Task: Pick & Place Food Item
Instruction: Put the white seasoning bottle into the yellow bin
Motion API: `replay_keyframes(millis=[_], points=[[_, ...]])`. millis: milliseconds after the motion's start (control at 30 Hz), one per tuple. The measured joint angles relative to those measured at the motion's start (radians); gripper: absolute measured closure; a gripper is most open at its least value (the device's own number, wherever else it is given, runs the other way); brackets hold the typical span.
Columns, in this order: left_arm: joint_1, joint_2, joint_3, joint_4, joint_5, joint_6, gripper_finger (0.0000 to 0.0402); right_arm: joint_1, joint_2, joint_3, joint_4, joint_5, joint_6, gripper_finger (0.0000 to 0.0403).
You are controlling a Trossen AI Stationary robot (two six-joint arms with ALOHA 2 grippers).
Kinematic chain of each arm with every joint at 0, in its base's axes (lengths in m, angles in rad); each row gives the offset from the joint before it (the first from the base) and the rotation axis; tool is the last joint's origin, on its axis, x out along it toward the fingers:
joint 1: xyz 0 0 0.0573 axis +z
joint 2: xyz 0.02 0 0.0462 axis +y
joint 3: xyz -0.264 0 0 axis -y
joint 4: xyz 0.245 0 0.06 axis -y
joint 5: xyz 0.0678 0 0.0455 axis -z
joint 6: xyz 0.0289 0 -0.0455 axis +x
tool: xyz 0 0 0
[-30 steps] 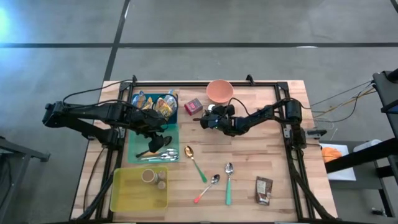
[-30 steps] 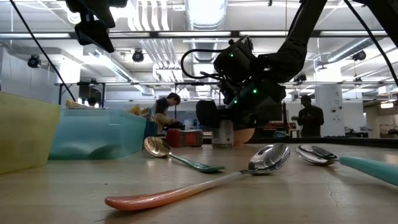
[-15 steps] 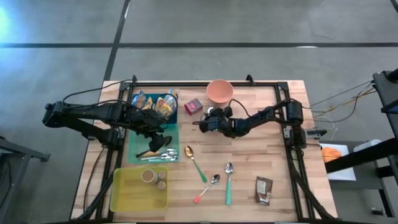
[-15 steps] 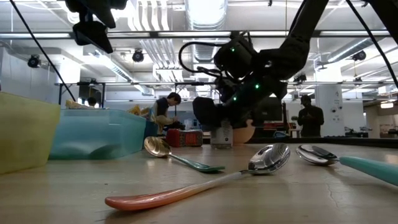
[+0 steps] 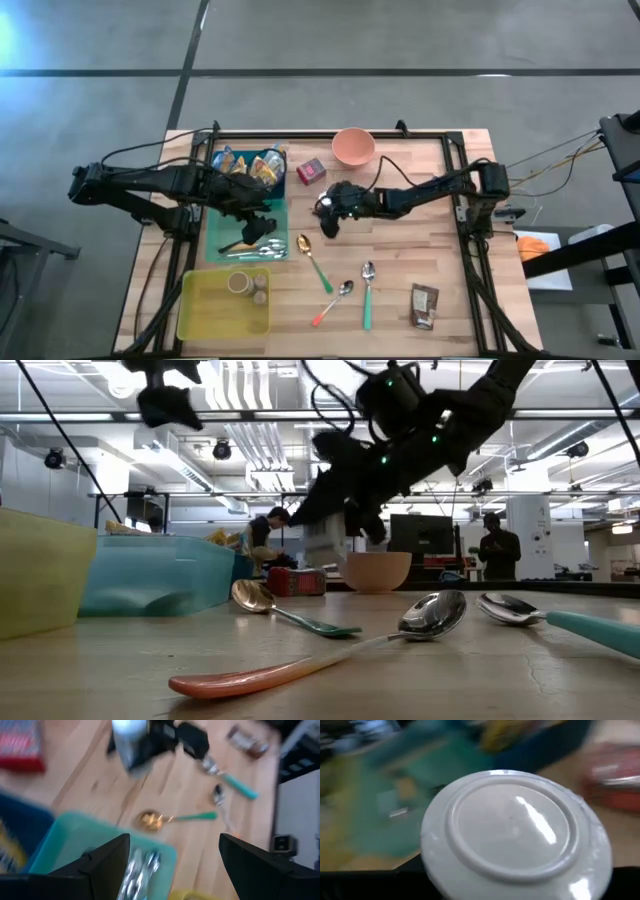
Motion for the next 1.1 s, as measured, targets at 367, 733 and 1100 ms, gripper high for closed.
replay_keyframes(millis=[367,733,1100], points=[[-0.001,0.032,0.0,0.207,0.058,0.092,0.0089,0.09,-0.031,0.07,0.126,-0.361,0.091,0.0215],[-0.001,0.092,0.0,0.376,0.114,-0.008,0.009,0.131,-0.031,0.196,0.128,-0.356,0.028,0.0215],[-0.001,0.127,0.0,0.426,0.163,-0.036,0.009,0.132,-0.031,0.208,0.129,-0.354,0.019,0.0215]])
